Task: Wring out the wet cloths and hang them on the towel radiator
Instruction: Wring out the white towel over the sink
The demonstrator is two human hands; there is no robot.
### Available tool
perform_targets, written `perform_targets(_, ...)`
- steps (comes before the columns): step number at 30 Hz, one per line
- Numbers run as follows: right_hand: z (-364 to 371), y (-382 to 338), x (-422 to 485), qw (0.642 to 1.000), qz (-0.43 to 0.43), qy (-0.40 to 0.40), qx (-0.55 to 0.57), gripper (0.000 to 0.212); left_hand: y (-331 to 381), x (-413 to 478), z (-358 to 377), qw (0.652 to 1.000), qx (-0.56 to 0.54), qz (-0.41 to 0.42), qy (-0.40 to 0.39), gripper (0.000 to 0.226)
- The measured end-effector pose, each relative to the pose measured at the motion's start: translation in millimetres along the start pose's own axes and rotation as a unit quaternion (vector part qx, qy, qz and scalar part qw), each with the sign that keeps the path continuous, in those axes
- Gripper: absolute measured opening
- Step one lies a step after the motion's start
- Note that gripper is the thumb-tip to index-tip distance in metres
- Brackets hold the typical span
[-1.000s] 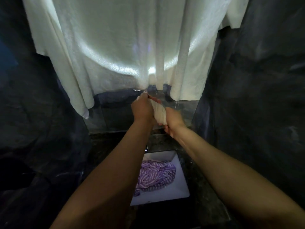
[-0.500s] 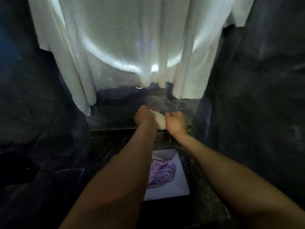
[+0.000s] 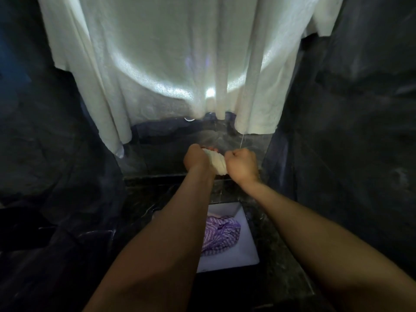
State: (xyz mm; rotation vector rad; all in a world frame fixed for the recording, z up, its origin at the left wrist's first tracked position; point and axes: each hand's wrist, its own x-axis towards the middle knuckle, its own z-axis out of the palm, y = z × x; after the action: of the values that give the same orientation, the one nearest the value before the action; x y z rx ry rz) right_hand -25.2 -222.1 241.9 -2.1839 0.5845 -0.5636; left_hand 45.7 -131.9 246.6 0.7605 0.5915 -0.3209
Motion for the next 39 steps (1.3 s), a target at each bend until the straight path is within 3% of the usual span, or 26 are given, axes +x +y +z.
perform_targets(3,-1.4,-5.6,3.6,0.999,0.038,-0.039,-0.005,0.037,-1.5,-17.3,-7.6,0.997,-0.020,0.024,-0.077,0.024)
perform_targets(5,-4.9,-7.0,12.0,0.976,0.168,-0.127,0.059,0.033,2.6,-31.1,-18.5,0.984,-0.007,0.034,-0.173,0.024)
perform_targets(7,-15.5,-4.0,21.8,0.894,0.334,-0.262,0.145,0.032,9.9,-36.9,-31.7,0.958,0.025,0.017,-0.287,0.025)
perform_targets(8,-21.0,-1.1,26.1,0.852,0.377,-0.316,0.178,0.033,14.7,-37.3,-37.7,0.942,0.042,0.016,-0.332,0.029)
perform_targets(11,-27.1,4.6,36.1,0.771,0.390,-0.425,0.269,0.037,31.2,-32.7,-43.3,0.899,0.101,0.068,-0.422,0.037)
perform_targets(14,-26.0,-4.3,32.2,0.714,0.390,-0.486,0.319,0.039,41.7,-35.6,-36.1,0.883,0.157,0.140,-0.420,0.042)
perform_targets(18,-19.7,-16.9,16.5,0.691,0.406,-0.516,0.302,0.046,49.0,-39.4,-28.0,0.882,0.198,0.197,-0.380,0.029)
perform_targets(21,-12.4,-19.8,8.1,0.690,0.406,-0.525,0.287,0.058,49.0,-39.4,-29.8,0.864,0.162,0.157,-0.450,0.035)
perform_targets(23,-8.7,-19.6,6.3,0.698,0.407,-0.518,0.283,0.058,47.3,-43.0,-31.9,0.872,0.148,0.128,-0.448,0.033)
perform_targets(27,-2.4,-22.3,-0.4,0.736,0.417,-0.447,0.291,0.050,47.1,-52.7,-24.4,0.920,0.117,0.106,-0.360,0.056)
perform_targets(31,5.4,-31.4,-3.2,0.808,0.401,-0.299,0.312,0.052,47.3,-47.3,-9.4,0.963,0.050,0.115,-0.238,0.052)
perform_targets(36,12.4,-45.2,-14.2,0.913,0.258,-0.185,0.256,0.041,42.6,-34.6,-11.1,0.985,-0.019,0.080,-0.152,0.044)
perform_targets(39,22.8,-36.3,-15.2,0.932,0.241,-0.150,0.226,0.033,35.0,-26.4,-19.1,0.991,-0.050,0.067,-0.103,0.037)
